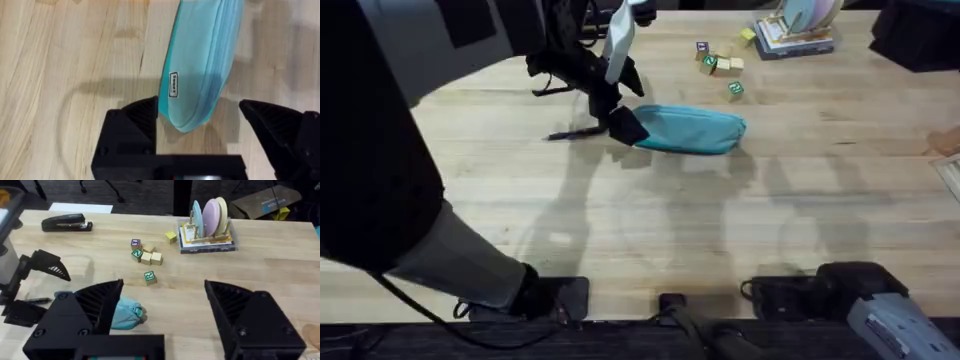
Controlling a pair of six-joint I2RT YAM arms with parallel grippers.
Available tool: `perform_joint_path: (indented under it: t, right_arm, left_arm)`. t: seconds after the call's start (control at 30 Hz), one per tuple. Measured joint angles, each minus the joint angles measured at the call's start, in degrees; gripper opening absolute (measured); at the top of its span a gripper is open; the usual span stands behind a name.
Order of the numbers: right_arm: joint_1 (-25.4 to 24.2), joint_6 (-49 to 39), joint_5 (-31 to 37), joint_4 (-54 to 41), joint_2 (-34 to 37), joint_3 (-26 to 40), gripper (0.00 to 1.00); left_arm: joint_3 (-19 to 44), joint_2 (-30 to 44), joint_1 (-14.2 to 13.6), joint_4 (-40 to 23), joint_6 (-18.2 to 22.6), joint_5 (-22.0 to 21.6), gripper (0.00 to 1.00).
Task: Unzip the bag, pick up the pens from the table one at a time and place them inside, then zip the bag closed.
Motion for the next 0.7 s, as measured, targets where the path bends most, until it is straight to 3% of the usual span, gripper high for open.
perform_joint_path:
  t: [0.13, 0.2, 0.33, 0.37, 0.7]
  right_arm:
    - [0.0, 0.0, 0.0, 0.0, 0.0, 0.0, 0.998]
    - [0.0, 0.0, 0.0, 0.0, 0.0, 0.0, 0.998]
    - [0.0, 0.0, 0.0, 0.0, 0.0, 0.0, 0.998]
    - [0.0, 0.0, 0.0, 0.0, 0.0, 0.0, 0.998]
    - [0.0, 0.0, 0.0, 0.0, 0.0, 0.0, 0.998]
  left_arm:
    - [0.0, 0.0, 0.0, 0.0, -0.1, 0.1, 0.966]
    - [0.0, 0.0, 0.0, -0.1, 0.0, 0.1, 0.735]
    - [0.0, 0.0, 0.0, 0.0, 0.2, 0.2, 0.114]
    - [0.0, 0.0, 0.0, 0.0, 0.4, 0.2, 0.063]
    - [0.0, 0.0, -0.2, 0.0, 0.4, 0.1, 0.044]
